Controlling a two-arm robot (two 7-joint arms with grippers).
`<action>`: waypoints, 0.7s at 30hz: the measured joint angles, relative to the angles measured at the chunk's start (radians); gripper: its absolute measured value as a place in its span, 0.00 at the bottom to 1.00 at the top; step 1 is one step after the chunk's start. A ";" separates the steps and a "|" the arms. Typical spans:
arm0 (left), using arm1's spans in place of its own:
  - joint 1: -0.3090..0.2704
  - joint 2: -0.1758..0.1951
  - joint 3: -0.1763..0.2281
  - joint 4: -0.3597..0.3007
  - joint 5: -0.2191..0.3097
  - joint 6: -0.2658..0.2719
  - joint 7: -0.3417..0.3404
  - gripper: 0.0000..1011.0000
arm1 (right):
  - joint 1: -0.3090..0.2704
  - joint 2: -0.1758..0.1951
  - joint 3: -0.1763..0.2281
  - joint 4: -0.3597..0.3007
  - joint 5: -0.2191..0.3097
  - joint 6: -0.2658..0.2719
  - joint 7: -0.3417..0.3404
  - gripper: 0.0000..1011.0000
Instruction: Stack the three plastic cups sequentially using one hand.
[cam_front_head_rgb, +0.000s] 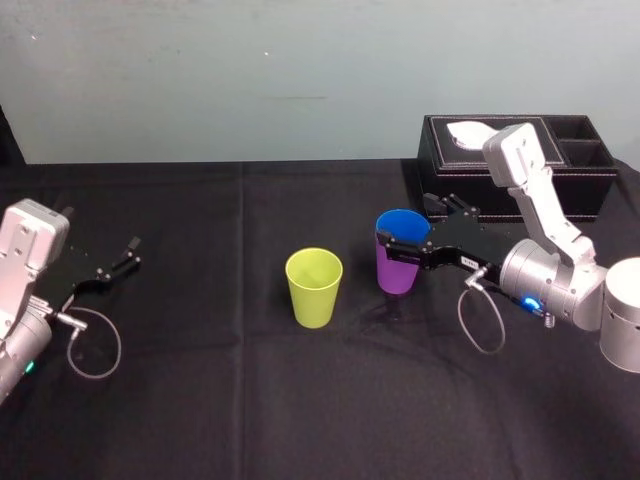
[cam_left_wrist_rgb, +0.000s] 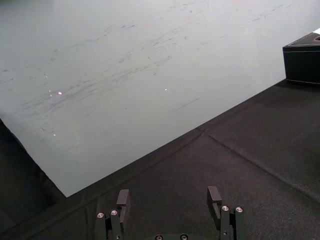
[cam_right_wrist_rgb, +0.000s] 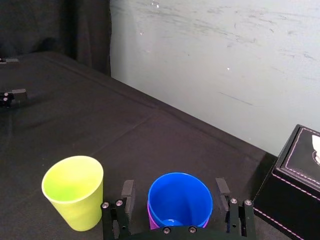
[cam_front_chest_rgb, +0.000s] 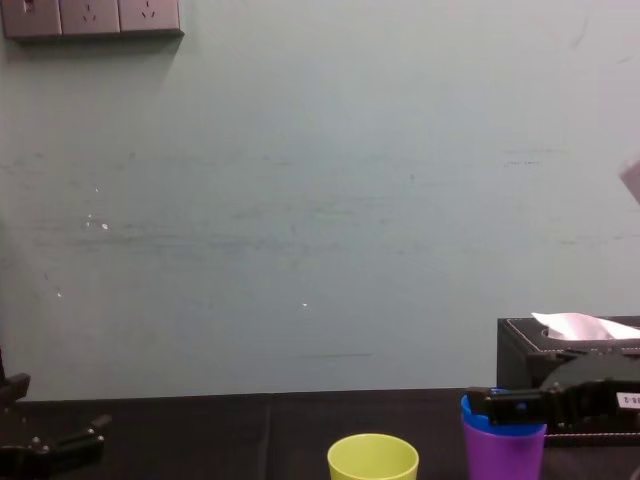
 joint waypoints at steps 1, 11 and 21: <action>0.000 0.000 0.000 0.000 0.000 0.000 0.000 1.00 | -0.002 0.001 0.001 -0.004 0.000 -0.001 0.000 0.99; 0.000 0.000 0.000 0.000 0.000 0.000 0.000 1.00 | -0.074 0.053 0.037 -0.126 0.025 -0.020 0.016 0.99; 0.000 0.000 0.000 0.000 0.000 0.000 0.000 1.00 | -0.178 0.131 0.063 -0.248 0.061 -0.046 0.052 0.99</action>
